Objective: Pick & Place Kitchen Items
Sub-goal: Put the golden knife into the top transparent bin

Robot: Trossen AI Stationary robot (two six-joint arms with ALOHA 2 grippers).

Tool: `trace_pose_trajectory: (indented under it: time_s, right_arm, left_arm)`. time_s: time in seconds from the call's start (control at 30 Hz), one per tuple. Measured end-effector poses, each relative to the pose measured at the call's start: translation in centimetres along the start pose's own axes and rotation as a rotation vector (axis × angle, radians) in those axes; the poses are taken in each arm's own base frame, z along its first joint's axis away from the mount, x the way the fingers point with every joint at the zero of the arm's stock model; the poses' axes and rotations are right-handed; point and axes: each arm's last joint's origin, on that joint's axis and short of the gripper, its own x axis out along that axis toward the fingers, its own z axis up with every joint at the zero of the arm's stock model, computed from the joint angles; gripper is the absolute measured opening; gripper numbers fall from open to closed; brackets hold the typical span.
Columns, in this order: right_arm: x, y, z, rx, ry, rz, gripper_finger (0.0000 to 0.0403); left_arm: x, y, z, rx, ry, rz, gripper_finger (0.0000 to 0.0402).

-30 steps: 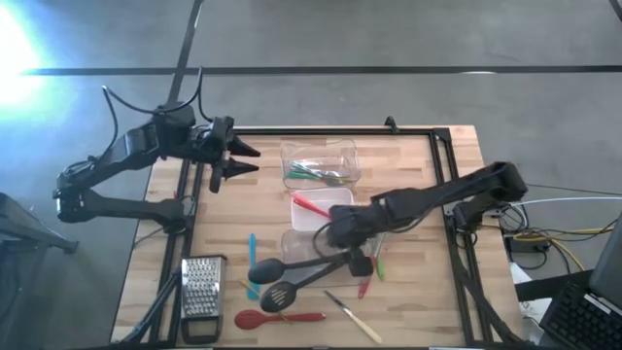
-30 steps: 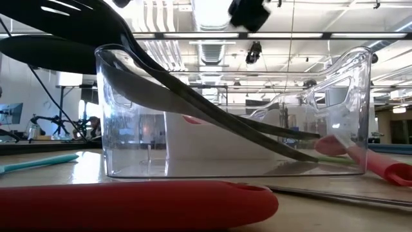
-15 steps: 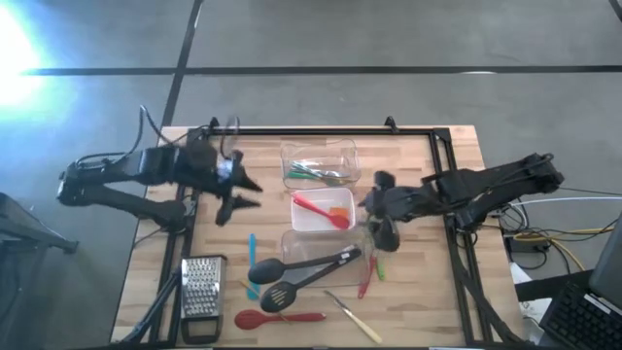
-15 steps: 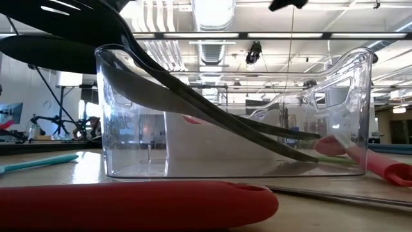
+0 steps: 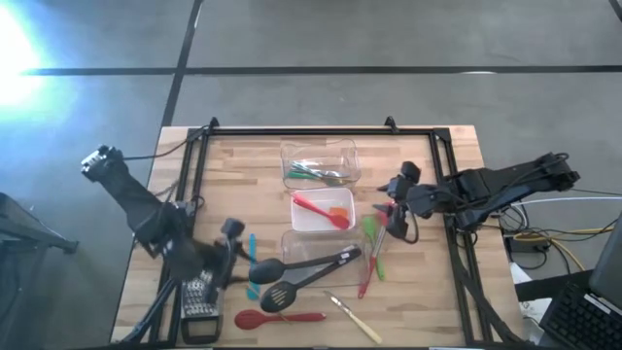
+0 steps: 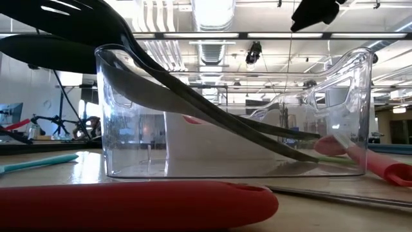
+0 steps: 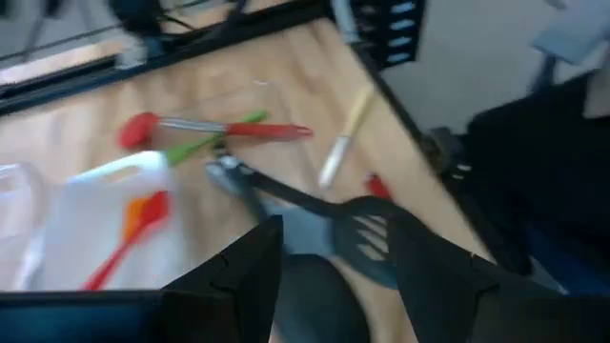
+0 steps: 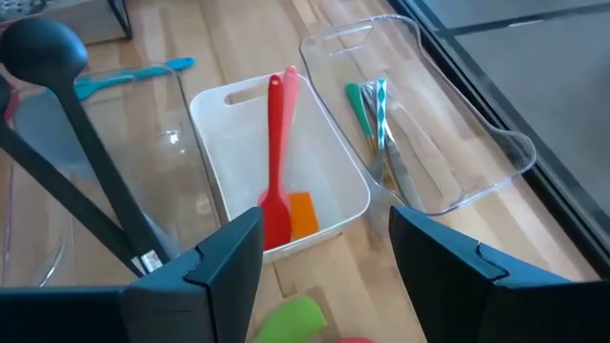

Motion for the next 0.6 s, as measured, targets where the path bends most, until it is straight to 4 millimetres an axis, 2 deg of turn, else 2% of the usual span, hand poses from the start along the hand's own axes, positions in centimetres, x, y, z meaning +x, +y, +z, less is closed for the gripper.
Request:
trace_pose_trajectory:
  time_s: [0.1,0.23,0.6]
  right_arm:
    - [0.1,-0.1,-0.4,0.010,-0.015,0.007,0.0219]
    - [0.3,-0.1,-0.7,0.026,-0.044,0.019,0.0219]
    - [0.1,-0.1,-0.5,0.034,-0.060,0.026,0.0219]
  left_arm:
    - [1.1,-2.1,-0.5,0.025,0.039,-0.039,0.0193]
    - [2.7,-3.7,-1.4,0.026,0.115,-0.045,0.0193]
    - [5.8,-6.1,-3.2,-0.030,0.260,-0.089,0.0193]
